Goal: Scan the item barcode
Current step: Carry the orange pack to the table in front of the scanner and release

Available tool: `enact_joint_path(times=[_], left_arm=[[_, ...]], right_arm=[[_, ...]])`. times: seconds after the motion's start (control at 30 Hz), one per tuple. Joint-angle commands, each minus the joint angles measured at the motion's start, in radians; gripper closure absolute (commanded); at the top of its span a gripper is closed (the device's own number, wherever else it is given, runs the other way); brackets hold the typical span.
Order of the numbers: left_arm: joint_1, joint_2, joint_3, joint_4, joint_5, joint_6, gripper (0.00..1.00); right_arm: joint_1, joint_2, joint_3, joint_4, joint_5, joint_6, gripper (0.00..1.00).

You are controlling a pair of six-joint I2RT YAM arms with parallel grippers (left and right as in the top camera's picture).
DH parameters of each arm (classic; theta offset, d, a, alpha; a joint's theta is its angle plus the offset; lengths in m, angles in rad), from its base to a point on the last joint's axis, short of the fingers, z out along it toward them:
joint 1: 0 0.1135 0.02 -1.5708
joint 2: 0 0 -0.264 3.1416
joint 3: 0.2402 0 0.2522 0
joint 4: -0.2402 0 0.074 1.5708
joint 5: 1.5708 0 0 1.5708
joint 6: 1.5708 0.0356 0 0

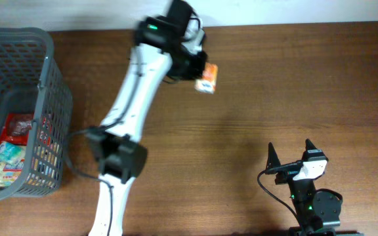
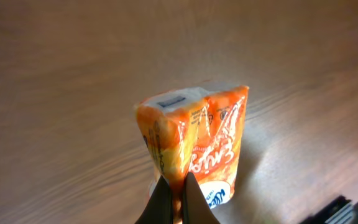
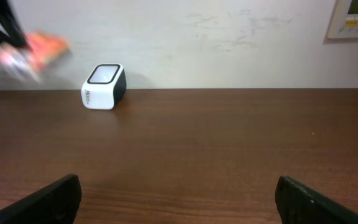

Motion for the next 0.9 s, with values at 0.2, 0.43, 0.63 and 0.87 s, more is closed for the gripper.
enact_joint_path(times=[0.2, 0.43, 0.63, 0.87], left_arm=[[-0.246, 0.211, -0.002, 0.127, -0.037, -0.073, 1.0], [-0.231, 0.225, -0.002, 0.204, -0.324, -0.246, 1.0], [-0.202, 0.234, 0.049, 0.254, -0.327, -0.245, 0.55], [-0.022, 0.036, 0.368, 0.015, -0.325, -0.113, 0.38]], right_arm=[[0.005, -0.007, -0.005, -0.005, 0.002, 0.005, 0.02], [0.005, -0.007, -0.005, -0.005, 0.001, 0.005, 0.02], [0.005, -0.007, -0.005, -0.005, 0.002, 0.005, 0.02], [0.005, -0.007, -0.005, -0.005, 0.002, 0.005, 0.02]])
